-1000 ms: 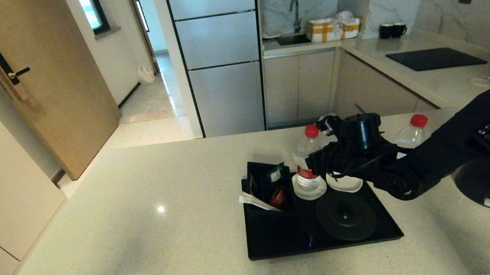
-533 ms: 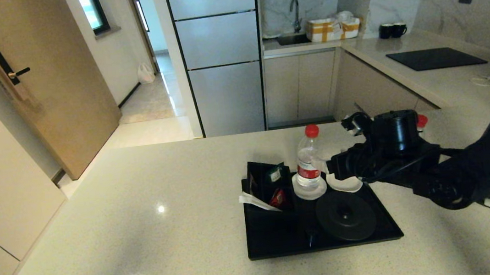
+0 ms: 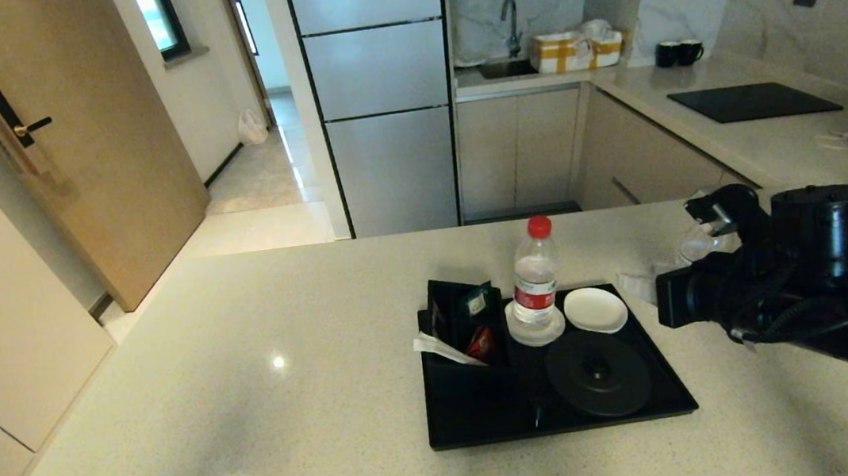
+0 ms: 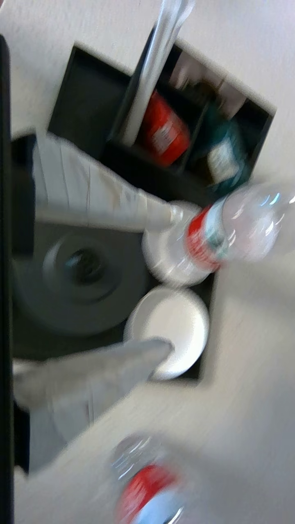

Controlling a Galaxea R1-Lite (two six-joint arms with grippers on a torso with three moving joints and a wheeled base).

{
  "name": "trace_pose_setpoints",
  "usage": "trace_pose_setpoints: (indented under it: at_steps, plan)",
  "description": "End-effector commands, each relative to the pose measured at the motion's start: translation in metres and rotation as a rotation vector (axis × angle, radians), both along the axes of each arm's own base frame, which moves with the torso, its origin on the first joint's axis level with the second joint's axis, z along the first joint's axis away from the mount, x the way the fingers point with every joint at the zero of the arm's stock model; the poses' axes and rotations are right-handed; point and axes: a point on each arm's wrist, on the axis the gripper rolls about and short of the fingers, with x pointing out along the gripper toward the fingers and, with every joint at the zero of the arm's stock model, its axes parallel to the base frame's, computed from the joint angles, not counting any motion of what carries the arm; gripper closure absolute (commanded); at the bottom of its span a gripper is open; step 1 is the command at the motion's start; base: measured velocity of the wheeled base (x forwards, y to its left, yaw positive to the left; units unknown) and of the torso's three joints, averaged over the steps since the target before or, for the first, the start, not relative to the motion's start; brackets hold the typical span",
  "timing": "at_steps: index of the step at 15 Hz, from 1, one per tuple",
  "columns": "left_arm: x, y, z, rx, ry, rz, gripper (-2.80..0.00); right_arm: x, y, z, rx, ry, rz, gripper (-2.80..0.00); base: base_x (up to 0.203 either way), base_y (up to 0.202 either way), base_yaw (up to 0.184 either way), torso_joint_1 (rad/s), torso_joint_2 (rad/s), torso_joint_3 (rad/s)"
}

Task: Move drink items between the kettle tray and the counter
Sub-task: Return the bottled water to its original position

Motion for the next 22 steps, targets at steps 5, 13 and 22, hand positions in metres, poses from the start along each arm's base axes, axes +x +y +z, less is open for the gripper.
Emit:
trace_pose_setpoints:
  at_steps: [5, 13, 22]
  plan:
    - [0.000, 0.000, 0.000, 0.000, 0.000, 0.000, 0.00, -0.048, -0.045, 0.001, -0.026, 0.004, -0.213, 0.00, 0.000, 0.000, 0.000, 0.000, 0.00, 0.000]
    - [0.000, 0.000, 0.000, 0.000, 0.000, 0.000, 0.00, -0.053, -0.087, -0.029, -0.029, 0.106, -0.359, 0.00, 0.000, 0.000, 0.000, 0.000, 0.00, 0.000]
    - [0.000, 0.000, 0.000, 0.000, 0.000, 0.000, 0.00, 0.011, -0.088, -0.049, -0.072, -0.039, -0.283, -2.80, 0.000, 0.000, 0.000, 0.000, 0.00, 0.000]
